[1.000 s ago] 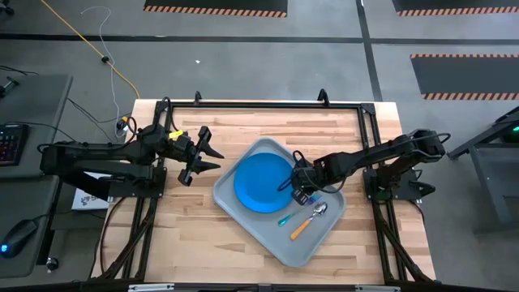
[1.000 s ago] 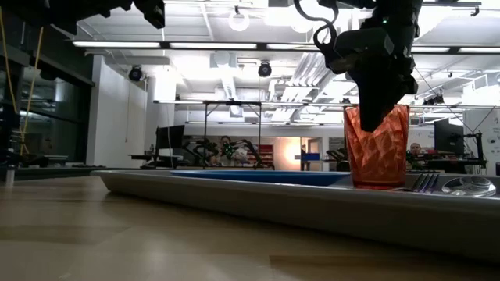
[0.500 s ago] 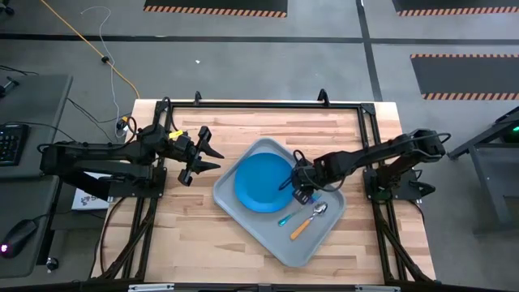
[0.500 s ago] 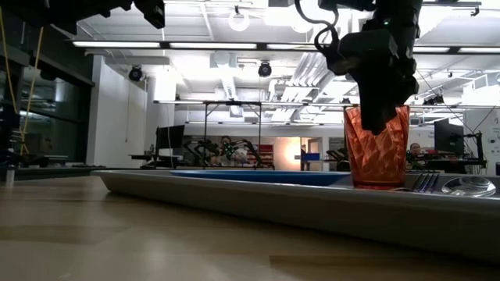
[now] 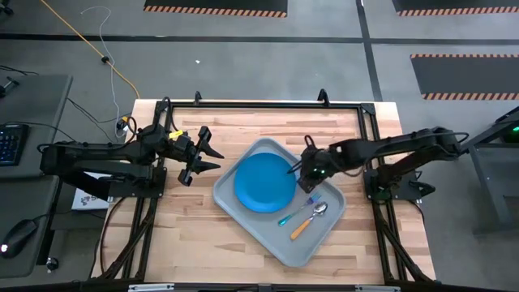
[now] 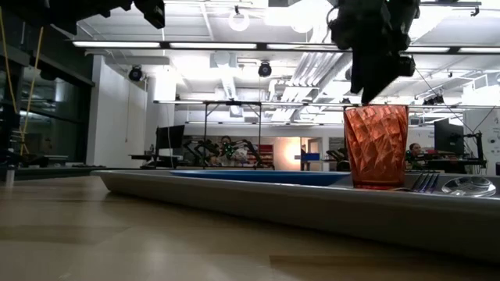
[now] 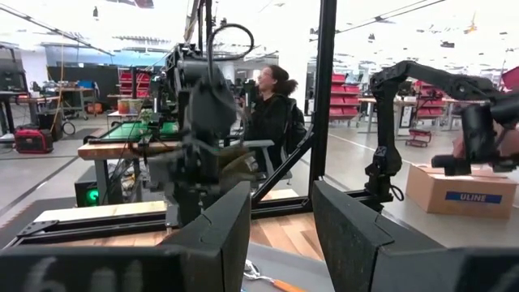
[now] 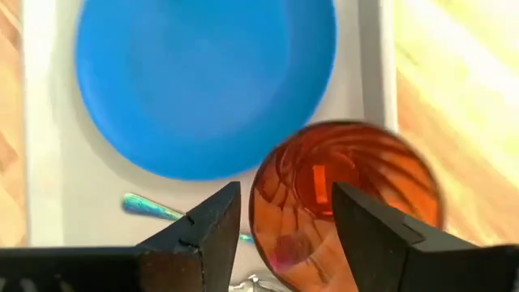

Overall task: Pick and place plate/cup/fork/spoon on tray
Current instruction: Return to Home Position

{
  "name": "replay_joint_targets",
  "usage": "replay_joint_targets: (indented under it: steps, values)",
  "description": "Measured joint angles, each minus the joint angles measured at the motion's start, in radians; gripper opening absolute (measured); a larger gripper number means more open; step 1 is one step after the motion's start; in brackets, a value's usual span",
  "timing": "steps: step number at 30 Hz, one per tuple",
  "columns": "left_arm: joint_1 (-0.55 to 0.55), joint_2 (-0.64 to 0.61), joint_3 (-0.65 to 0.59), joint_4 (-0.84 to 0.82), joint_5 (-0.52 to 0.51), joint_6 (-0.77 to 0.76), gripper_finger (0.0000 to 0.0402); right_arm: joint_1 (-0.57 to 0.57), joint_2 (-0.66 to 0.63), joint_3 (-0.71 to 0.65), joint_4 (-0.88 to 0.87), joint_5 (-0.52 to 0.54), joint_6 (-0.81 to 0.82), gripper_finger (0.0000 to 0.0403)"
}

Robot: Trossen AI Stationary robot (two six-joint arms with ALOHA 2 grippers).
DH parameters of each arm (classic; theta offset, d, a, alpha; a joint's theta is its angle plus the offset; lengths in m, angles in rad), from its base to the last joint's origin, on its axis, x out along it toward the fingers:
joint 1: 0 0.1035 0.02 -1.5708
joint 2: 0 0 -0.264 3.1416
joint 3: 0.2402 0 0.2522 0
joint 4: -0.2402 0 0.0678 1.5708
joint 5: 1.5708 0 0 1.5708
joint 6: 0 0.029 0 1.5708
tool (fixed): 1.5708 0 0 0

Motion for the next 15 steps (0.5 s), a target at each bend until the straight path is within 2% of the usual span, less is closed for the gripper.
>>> replay_joint_targets:
  steps: [5,11,15]
  values:
    - [0.0,0.0,0.0,-0.004,0.0,0.0,0.0124,0.018,-0.087,0.0,0.003,0.088,-0.048,0.0185]
    - [0.0,0.0,0.0,-0.007,0.0,-0.001,0.0124,0.073,-0.15,0.0,0.001,0.254,-0.11,0.0185]
    - [0.0,0.0,0.0,-0.008,0.0,-0.001,0.0124,0.095,-0.164,0.0,-0.025,0.269,-0.112,0.0185]
